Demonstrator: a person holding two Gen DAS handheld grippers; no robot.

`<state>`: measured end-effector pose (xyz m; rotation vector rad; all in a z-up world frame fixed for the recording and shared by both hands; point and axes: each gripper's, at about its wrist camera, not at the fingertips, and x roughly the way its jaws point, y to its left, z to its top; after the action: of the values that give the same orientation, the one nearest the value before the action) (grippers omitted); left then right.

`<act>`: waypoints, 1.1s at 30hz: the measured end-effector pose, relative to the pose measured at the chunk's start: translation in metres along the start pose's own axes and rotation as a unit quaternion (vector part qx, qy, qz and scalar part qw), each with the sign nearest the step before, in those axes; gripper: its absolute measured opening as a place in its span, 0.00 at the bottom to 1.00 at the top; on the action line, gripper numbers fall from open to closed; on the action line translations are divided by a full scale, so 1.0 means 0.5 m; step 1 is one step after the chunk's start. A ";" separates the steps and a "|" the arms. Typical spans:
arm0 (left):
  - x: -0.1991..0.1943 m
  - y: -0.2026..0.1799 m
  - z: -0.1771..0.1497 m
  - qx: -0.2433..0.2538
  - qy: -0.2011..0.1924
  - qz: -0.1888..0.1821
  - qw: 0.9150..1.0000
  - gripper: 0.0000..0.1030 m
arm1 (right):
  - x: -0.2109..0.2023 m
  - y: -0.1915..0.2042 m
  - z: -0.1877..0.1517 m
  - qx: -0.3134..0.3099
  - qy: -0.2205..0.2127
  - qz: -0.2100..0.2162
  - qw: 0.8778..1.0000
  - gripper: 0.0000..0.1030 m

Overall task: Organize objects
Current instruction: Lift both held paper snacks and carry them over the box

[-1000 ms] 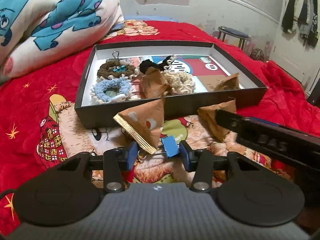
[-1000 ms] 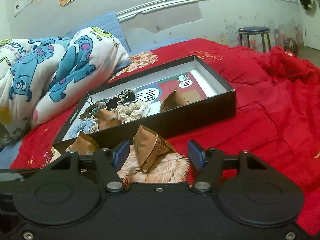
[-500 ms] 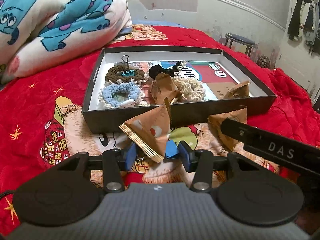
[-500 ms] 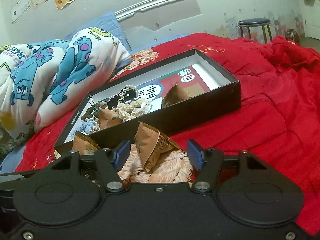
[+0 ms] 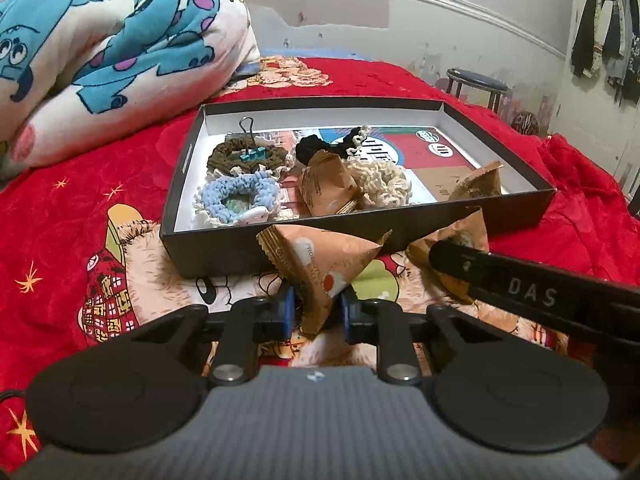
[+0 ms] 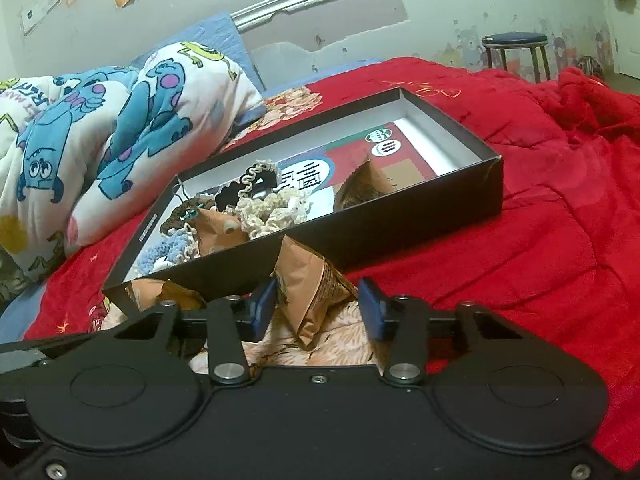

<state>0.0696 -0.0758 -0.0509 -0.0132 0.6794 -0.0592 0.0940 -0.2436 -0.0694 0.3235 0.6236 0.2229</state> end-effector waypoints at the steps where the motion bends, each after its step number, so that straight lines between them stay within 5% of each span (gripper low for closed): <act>1: -0.002 0.000 0.000 0.001 -0.003 0.001 1.000 0.24 | 0.000 0.001 0.000 -0.001 0.000 0.000 1.000 0.39; 6: -0.022 -0.010 0.003 0.017 -0.030 0.004 0.999 0.24 | -0.004 0.004 0.000 -0.003 -0.006 -0.002 1.000 0.33; 33: -0.067 -0.006 0.056 0.015 -0.090 0.001 0.996 0.24 | -0.095 0.013 0.060 0.025 -0.079 0.024 0.996 0.31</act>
<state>0.0612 -0.0768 -0.0081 0.0105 0.4974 -0.0661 0.0741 -0.2588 -0.0187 0.4011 0.4658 0.2246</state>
